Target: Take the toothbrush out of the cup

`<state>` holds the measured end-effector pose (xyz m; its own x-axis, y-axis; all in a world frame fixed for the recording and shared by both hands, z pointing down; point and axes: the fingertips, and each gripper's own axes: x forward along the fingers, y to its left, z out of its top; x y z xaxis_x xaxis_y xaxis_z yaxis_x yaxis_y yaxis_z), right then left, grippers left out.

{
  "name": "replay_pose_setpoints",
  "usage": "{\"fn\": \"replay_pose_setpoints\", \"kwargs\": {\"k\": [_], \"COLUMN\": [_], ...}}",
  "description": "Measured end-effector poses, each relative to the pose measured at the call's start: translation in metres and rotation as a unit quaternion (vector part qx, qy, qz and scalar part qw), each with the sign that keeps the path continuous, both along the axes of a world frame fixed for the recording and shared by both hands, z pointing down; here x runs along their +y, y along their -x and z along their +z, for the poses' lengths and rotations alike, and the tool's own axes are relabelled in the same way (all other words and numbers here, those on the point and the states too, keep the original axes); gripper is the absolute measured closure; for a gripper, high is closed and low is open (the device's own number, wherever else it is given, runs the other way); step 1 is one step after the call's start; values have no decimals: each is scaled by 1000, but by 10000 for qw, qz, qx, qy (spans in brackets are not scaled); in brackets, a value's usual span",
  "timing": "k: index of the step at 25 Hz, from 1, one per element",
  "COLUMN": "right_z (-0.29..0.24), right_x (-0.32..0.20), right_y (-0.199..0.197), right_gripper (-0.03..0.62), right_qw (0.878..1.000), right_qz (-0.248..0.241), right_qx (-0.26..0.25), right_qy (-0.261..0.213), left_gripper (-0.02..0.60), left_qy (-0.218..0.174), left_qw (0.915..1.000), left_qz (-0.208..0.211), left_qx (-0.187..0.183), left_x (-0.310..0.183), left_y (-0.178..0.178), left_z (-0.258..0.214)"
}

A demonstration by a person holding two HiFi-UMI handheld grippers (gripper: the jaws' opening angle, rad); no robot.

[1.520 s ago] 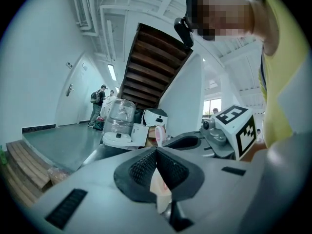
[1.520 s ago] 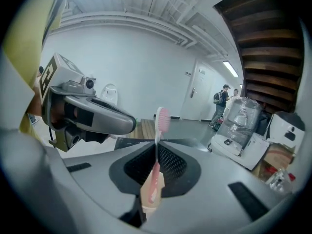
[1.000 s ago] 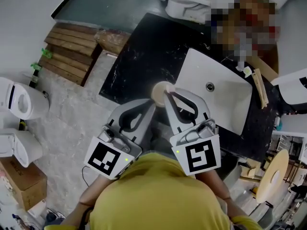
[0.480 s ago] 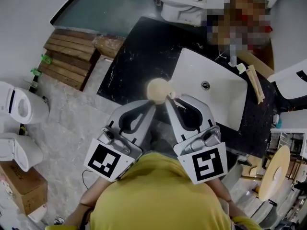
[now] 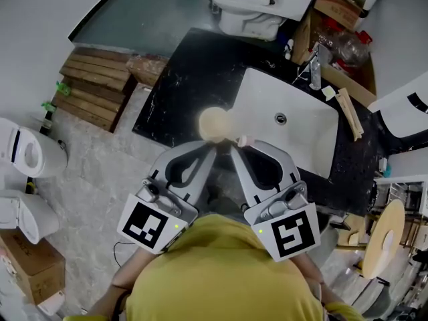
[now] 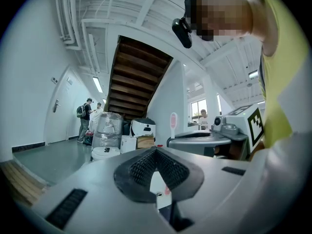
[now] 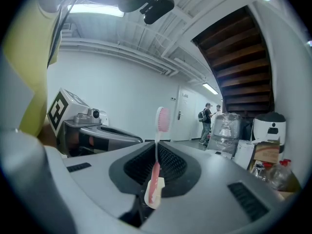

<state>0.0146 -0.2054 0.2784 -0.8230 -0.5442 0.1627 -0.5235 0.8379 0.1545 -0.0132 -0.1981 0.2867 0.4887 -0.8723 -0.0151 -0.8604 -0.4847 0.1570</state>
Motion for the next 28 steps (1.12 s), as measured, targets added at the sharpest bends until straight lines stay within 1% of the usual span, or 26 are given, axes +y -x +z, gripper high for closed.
{"fn": "replay_pose_setpoints", "kwargs": {"k": [8, 15, 28], "right_z": [2, 1, 0], "right_x": [12, 18, 15], "right_y": [-4, -1, -2], "right_gripper": [562, 561, 562], "right_qw": [9999, 9998, 9998], "right_qz": [-103, -171, -167], "right_qx": [-47, -117, -134], "right_qy": [23, -19, -35], "left_gripper": [571, 571, 571], "left_qy": [-51, -57, -44], "left_qw": [10000, 9999, 10000], "left_qz": [-19, -66, -8], "left_qx": [-57, -65, -46], "left_x": [12, 19, 17], "left_y": [-7, -5, -8], "left_z": [-1, 2, 4]}}
